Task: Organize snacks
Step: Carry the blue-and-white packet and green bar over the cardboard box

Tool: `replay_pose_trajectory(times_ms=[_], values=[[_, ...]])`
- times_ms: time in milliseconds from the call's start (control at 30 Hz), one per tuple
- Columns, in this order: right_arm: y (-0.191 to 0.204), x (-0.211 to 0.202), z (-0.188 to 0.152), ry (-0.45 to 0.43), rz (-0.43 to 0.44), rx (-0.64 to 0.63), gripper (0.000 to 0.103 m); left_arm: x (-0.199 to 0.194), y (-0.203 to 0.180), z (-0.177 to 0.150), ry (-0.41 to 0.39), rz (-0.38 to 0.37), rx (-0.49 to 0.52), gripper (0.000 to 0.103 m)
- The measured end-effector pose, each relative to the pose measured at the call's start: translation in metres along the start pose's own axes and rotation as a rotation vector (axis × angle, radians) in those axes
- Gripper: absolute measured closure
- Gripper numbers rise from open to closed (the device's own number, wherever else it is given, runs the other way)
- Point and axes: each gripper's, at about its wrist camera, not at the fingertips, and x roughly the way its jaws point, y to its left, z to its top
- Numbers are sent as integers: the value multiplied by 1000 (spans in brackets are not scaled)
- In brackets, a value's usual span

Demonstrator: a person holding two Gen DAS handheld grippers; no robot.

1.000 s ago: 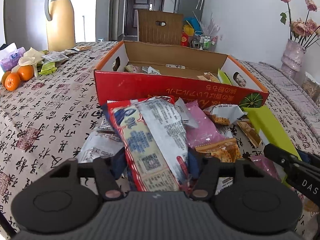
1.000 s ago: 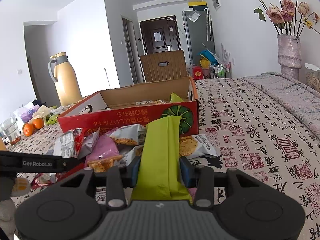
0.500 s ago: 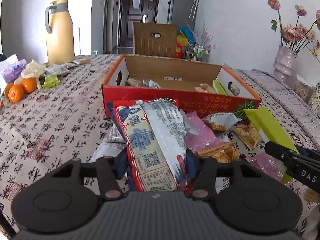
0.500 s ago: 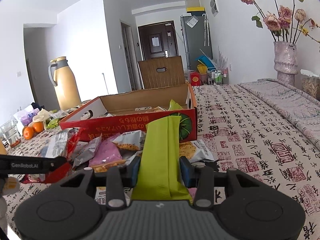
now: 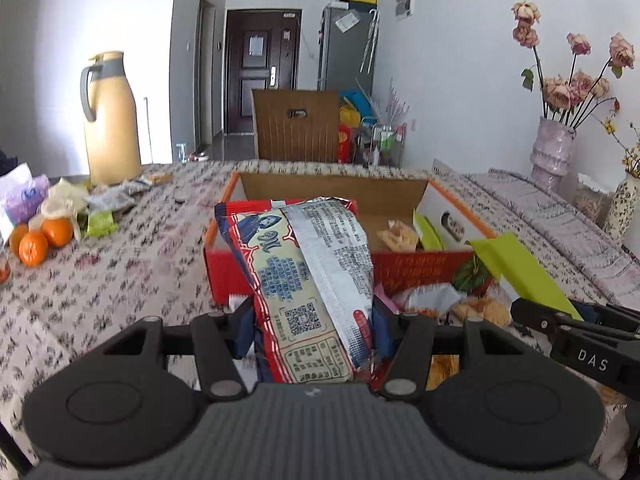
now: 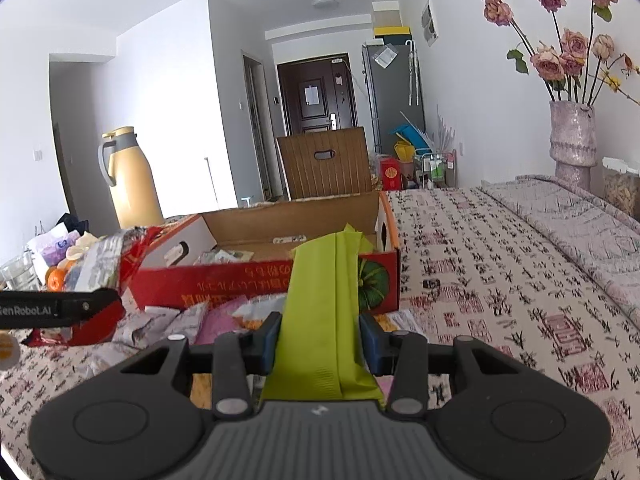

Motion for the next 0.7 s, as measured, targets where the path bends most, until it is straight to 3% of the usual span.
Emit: replay_pose_trajectory(times_ms=[267, 700], values=[[4, 17, 27, -33, -3, -11, 62, 13, -1, 32, -42, -17, 0, 46], [8, 74, 82, -67, -10, -37, 62, 69, 1, 76, -63, -1, -2, 46]])
